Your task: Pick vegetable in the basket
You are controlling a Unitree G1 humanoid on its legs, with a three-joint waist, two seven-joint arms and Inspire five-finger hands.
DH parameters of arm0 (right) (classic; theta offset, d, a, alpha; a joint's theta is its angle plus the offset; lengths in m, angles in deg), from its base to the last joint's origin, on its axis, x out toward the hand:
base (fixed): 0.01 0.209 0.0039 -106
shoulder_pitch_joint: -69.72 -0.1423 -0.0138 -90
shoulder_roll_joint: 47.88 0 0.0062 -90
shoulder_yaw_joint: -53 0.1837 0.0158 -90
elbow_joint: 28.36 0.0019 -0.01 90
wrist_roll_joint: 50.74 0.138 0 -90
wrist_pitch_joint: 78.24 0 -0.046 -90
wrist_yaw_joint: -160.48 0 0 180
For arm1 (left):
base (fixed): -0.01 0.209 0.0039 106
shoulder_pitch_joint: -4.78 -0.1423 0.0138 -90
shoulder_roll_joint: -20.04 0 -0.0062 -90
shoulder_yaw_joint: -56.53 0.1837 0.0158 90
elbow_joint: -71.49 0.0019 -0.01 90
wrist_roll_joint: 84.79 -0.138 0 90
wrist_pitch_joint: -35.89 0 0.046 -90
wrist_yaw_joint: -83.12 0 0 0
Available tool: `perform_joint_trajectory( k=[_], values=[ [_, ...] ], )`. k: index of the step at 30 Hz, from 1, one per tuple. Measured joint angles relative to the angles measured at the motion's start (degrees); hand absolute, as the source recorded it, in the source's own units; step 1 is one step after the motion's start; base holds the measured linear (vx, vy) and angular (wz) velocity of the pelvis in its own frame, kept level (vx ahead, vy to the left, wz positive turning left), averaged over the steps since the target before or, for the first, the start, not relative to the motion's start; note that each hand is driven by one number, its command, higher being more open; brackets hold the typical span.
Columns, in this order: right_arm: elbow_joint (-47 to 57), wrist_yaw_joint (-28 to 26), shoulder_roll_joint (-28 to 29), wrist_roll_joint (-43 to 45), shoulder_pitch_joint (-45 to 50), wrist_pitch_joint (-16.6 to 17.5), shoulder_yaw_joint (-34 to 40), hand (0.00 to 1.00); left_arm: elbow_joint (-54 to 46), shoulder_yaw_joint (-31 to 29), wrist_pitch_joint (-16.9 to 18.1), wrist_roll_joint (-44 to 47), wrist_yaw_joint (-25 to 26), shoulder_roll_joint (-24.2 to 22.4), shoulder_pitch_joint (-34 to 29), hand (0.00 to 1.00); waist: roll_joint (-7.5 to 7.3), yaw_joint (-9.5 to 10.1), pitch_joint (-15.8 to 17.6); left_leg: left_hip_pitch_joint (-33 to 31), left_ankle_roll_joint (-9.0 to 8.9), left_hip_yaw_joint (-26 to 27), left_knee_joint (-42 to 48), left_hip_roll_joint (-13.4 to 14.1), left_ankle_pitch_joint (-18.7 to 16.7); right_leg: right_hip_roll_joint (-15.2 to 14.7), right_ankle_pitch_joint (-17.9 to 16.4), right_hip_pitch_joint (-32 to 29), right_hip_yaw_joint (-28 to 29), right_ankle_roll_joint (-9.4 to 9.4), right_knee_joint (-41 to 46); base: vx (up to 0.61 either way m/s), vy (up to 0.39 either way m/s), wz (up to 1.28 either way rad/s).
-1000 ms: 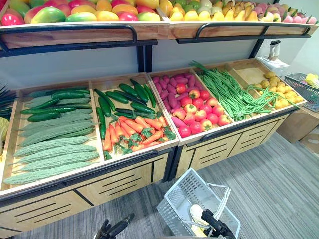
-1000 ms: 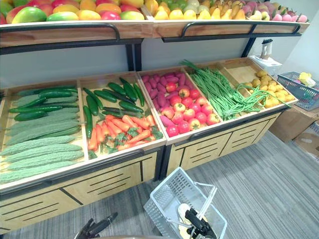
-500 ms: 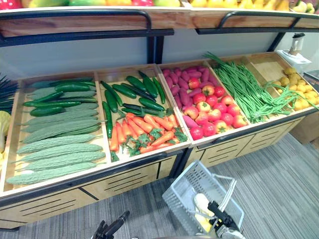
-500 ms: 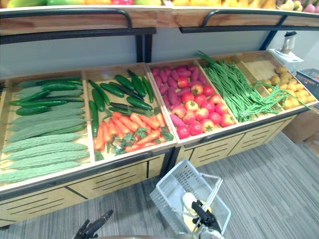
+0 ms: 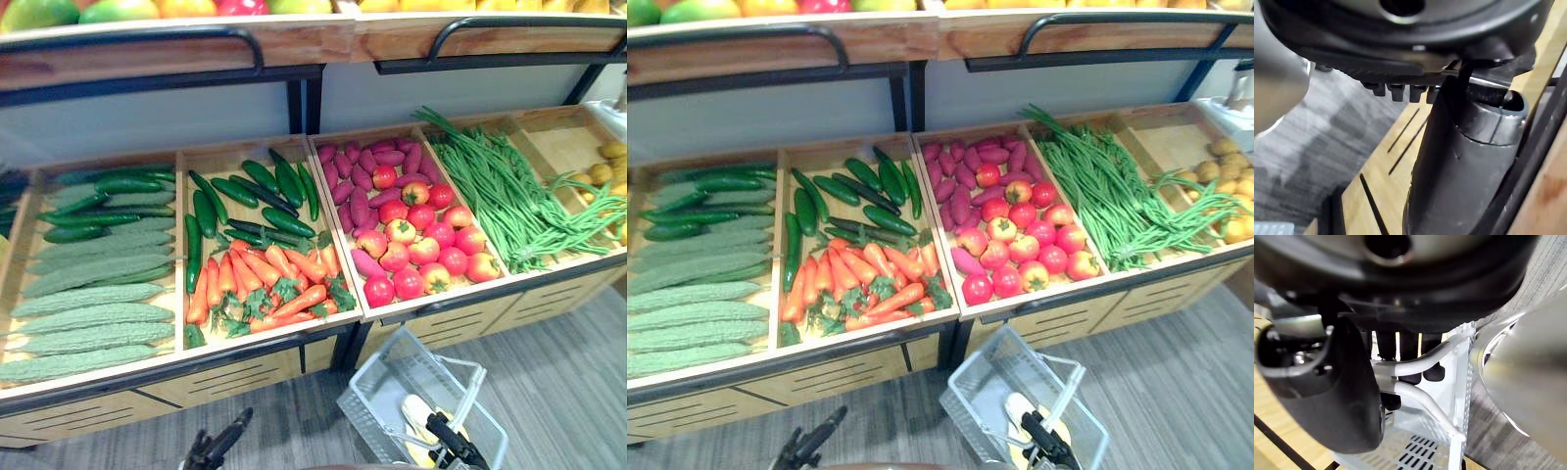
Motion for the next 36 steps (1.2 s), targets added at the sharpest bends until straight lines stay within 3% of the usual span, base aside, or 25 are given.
perform_joint_trajectory(
  k=[1,3,6,8,12,19,23,24,25,26,27,28,29,30,34,36],
  values=[
    [-1.23,0.0,-0.6,0.0,-0.25,-0.49,-0.03,0.0,-0.15,0.64,0.31,0.0,-0.07,0.08,0.09,1.0,-0.02,-0.03,0.01,-0.48,-0.96,0.0,0.11,-0.53,-0.55,0.63,-0.96,1.39,-0.05,-1.69,-0.65,0.1,-0.209,0.44],
    [-2.26,0.12,-1.32,0.02,-0.9,-0.76,0.02,0.0,-0.1,1.94,0.28,-0.01,0.88,0.52,0.01,1.0,-0.04,-0.27,-0.01,-0.03,0.26,1.84,-3.33,-1.51,0.68,1.61,-1.38,1.8,-0.24,-2.39,-0.46,0.06,-0.112,0.34],
    [-2.24,0.88,-1.52,0.12,-0.23,-1.92,0.32,0.0,-0.12,2.62,0.18,-0.01,1.77,1.2,0.06,1.0,-0.43,-0.48,-0.32,1.49,-0.06,2.06,-7.8,-1.58,2.58,2.61,-1.61,1.77,0.41,-2.79,-0.04,0.07,-0.026,0.38],
    [-2.26,1.3,-1.18,0.05,-0.23,-3.93,1.49,0.0,0.06,2.56,0.09,0.0,3.81,2.15,-1.38,1.0,-1.71,-0.19,-1.0,2.08,-0.09,2.9,-7.79,-2.01,2.6,2.51,-1.67,1.81,2.12,-2.89,0.43,0.06,-0.001,-0.07],
    [-2.14,1.32,1.04,-0.84,0.92,-4.78,2.51,0.0,0.06,1.78,0.15,0.77,6.74,2.83,-3.79,1.0,-3.31,0.03,-2.04,3.6,-0.17,3.87,-7.76,-2.83,2.54,1.58,-1.64,1.87,4.14,-2.88,2.37,0.05,0.018,-0.08],
    [-1.02,1.22,2.09,-1.65,2.09,-4.49,4.54,0.0,0.05,-3.18,2.54,7.31,9.76,1.44,-4.5,1.0,-3.13,1.45,-3.01,4.62,-0.38,5.91,-7.56,-2.66,2.39,1.27,-0.54,2.08,4.94,-2.3,2.83,0.04,-0.017,-0.06],
    [-0.68,1.09,1.96,-2.33,2.76,-4.23,4.52,0.0,0.05,-5.28,9.24,16.99,10.48,-0.72,-4.67,1.0,-1.96,1.7,-3.54,4.63,-0.4,6.05,-7.42,-1.88,2.42,1.69,0.25,2.99,4.1,-1.9,1.76,0.06,-0.088,0.06],
    [0.28,1.05,2.01,-2.33,3.46,-4.28,4.47,0.0,-0.14,-5.37,13.08,21.64,10.52,-1.22,-4.56,1.0,-1.84,1.93,-3.88,4.58,-0.51,6.11,-7.0,-1.57,2.53,1.71,0.44,3.0,3.37,-1.87,2.49,0.06,-0.08,0.08],
    [0.41,0.97,1.99,-2.33,3.68,-4.23,4.47,0.0,-0.27,-5.65,14.57,23.07,10.58,-1.35,-4.49,1.0,-1.69,2.11,-3.9,4.54,-0.54,6.17,-6.58,-1.39,2.58,1.63,0.49,2.8,3.13,-1.82,3.47,0.08,-0.121,0.11],
    [0.55,0.95,1.77,-2.35,4.0,-4.24,4.53,0.0,-0.75,-6.71,17.51,25.85,10.62,-1.59,-4.33,1.0,-0.64,2.13,-3.49,4.58,-0.49,6.31,-5.18,-0.48,2.7,1.47,0.68,1.25,2.97,-1.83,8.12,0.07,-0.139,-0.03],
    [1.93,0.94,1.67,-2.3,4.14,-3.89,4.95,0.0,-1.3,-8.98,21.01,28.4,11.2,-2.19,-3.11,1.0,0.82,2.4,-3.18,5.04,-0.49,7.03,-3.53,2.05,2.7,2.09,-1.15,-3.52,3.19,-1.07,15.79,0.06,-0.171,-0.08],
    [3.2,0.64,1.74,-2.29,4.44,-4.01,4.67,0.0,-1.63,-11.76,24.34,30.01,11.55,-2.24,-2.77,1.0,1.71,2.42,-3.62,4.73,-0.58,7.8,-2.77,3.74,2.71,4.57,-4.64,-2.74,2.91,-0.47,5.16,0.03,-0.174,-0.16],
    [3.66,0.3,2.26,-2.3,4.57,-4.14,4.33,0.0,-2.1,-13.73,26.55,30.83,11.75,-1.6,-2.69,1.0,0.83,2.57,-3.71,4.56,-1.2,8.46,-2.34,3.63,3.03,5.19,-0.14,-0.85,3.0,-2.08,-6.55,0.02,-0.172,-0.11],
    [3.25,-0.33,3.25,-2.36,4.56,-4.08,4.45,0.0,-2.33,-16.57,29.66,32.23,11.59,-0.16,-1.82,1.0,-0.55,2.45,-3.23,4.63,-2.2,8.54,-1.27,3.85,2.1,4.83,8.42,-0.13,2.38,-2.61,-11.95,0.11,-0.204,0.11],
    [2.25,0.0,0.18,-2.62,5.8,-4.38,4.5,0.0,-2.79,-18.01,34.14,32.66,12.93,-2.83,-1.81,1.0,2.58,2.68,-4.08,5.13,-1.92,9.27,-6.52,1.96,3.19,5.01,8.6,0.09,0.54,-3.01,-12.16,0.09,-0.022,0.21],
    [2.21,-0.01,0.25,-2.65,5.63,-4.62,4.39,0.0,-5.01,-20.22,36.66,32.57,14.51,-2.72,-1.92,1.0,3.08,2.86,-4.14,5.5,-1.91,9.33,-7.43,1.39,3.26,4.68,8.53,0.16,0.31,-2.87,-12.17,0.0,0.074,0.1]
  ],
)
